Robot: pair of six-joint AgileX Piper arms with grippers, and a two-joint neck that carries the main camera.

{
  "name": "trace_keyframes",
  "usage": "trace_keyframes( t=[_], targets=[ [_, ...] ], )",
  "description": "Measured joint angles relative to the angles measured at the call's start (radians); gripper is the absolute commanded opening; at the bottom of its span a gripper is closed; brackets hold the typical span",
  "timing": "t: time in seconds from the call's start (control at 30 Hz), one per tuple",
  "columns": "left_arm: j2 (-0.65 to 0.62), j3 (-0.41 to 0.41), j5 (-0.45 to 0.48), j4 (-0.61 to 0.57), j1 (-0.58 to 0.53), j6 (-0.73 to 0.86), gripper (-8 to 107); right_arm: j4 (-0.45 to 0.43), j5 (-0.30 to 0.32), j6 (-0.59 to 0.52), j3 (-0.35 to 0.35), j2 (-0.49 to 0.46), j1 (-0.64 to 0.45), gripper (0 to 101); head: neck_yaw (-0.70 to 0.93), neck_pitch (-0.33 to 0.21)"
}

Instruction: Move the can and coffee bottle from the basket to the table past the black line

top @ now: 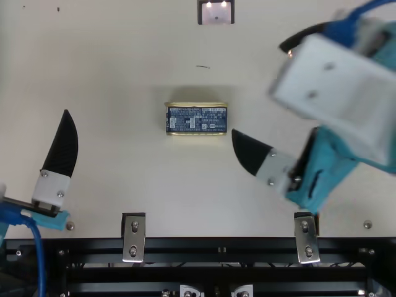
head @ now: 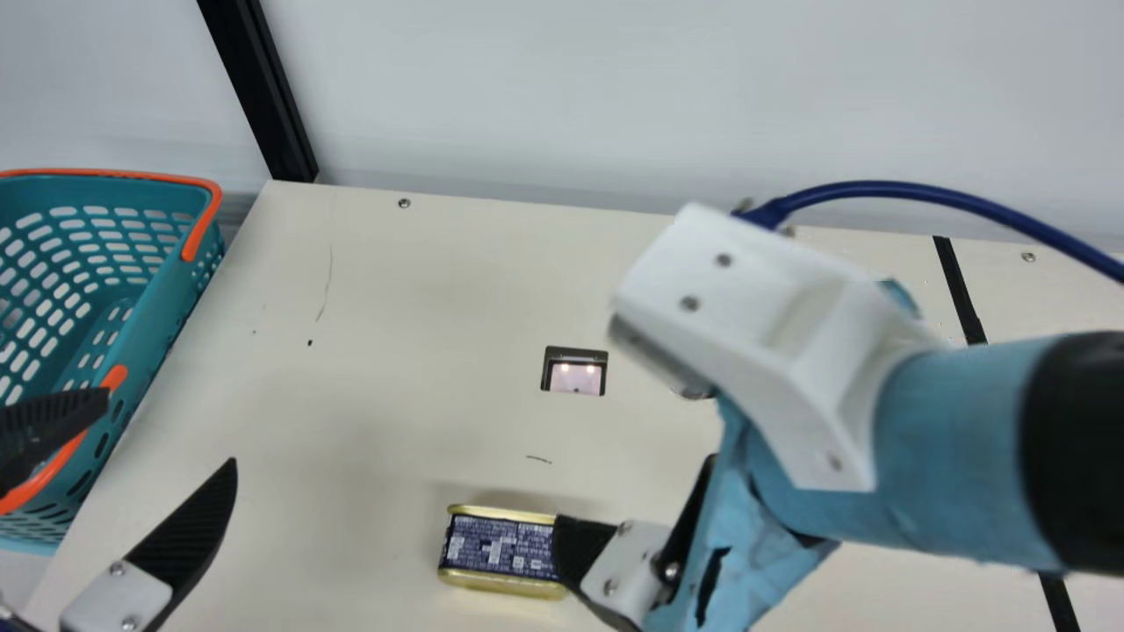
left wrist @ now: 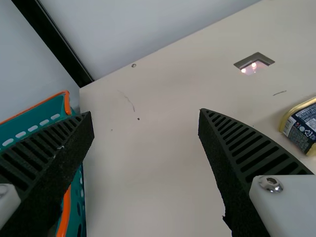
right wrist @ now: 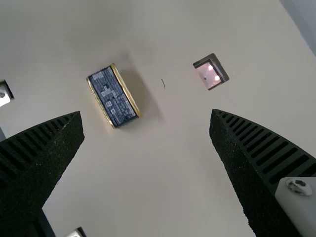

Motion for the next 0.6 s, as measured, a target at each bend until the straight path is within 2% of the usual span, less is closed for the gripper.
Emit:
trace_keyframes(
  t=[0.3,0.6],
  targets=[
    [0.0,0.0,-0.001,0.0,0.0,0.0,90,-0.088,-0.01,-0.097,-0.044,0.133,0.126,101,0.0,0.0],
    [0.0,0.0,-0.001,0.0,0.0,0.0,90,-0.117,0.0,-0.126,-0.113,0.275,0.218,101,0.0,0.0]
  ],
)
